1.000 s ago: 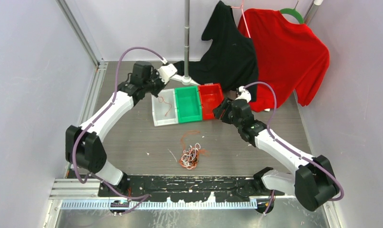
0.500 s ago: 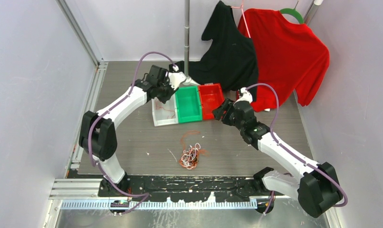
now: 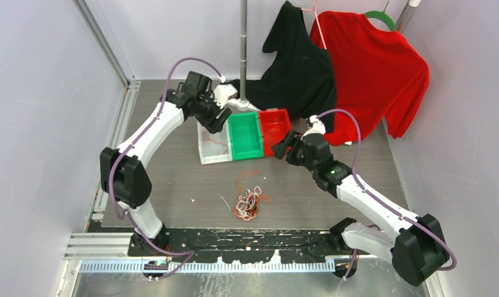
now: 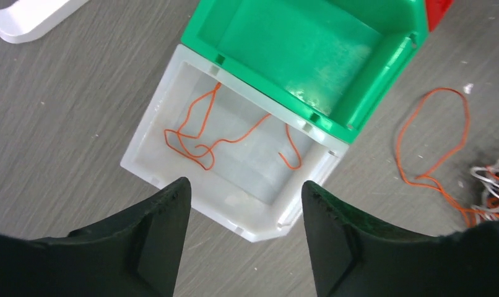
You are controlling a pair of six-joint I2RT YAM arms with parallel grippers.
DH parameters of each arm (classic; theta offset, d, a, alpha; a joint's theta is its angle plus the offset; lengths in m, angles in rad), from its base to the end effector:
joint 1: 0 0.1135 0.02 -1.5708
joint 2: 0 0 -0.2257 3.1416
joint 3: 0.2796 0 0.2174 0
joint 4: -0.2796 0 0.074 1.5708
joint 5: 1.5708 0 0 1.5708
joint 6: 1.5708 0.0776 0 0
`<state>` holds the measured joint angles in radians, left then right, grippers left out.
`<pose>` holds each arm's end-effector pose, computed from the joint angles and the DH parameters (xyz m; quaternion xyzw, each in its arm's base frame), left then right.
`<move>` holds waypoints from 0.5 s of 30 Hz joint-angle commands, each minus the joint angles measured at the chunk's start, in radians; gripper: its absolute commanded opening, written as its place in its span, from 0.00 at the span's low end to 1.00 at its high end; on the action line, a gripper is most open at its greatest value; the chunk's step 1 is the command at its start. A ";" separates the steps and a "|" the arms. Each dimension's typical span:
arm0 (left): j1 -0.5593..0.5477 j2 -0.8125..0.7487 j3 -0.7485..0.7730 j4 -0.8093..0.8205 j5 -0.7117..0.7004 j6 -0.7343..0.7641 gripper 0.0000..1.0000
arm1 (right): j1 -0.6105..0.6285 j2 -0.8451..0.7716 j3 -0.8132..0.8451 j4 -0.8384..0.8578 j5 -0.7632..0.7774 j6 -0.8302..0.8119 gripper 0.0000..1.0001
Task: Untangle the cables
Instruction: Place the cable in the bin.
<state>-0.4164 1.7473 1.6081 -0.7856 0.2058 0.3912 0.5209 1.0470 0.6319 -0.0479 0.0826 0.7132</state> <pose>0.3275 -0.1622 0.2464 0.4006 0.8546 -0.1014 0.3145 0.2269 0.1228 0.2120 0.1032 0.8437 0.2755 0.4490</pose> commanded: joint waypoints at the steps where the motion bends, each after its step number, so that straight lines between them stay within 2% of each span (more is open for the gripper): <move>1: 0.018 -0.100 0.037 -0.181 0.164 0.002 0.69 | 0.115 -0.029 0.015 0.016 -0.030 -0.020 0.71; 8: 0.012 -0.255 -0.073 -0.345 0.437 -0.014 0.77 | 0.297 0.003 -0.030 0.081 -0.250 -0.061 0.71; 11: 0.010 -0.318 -0.133 -0.346 0.464 -0.013 0.77 | 0.317 0.043 -0.042 0.098 -0.316 -0.067 0.70; 15: 0.007 -0.386 -0.191 -0.316 0.435 -0.031 0.74 | 0.336 0.095 -0.021 0.063 -0.302 -0.066 0.66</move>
<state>-0.4068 1.4235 1.4567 -1.0981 0.5934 0.3882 0.8398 1.1130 0.5915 -0.0120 -0.1764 0.6678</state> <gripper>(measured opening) 0.757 0.683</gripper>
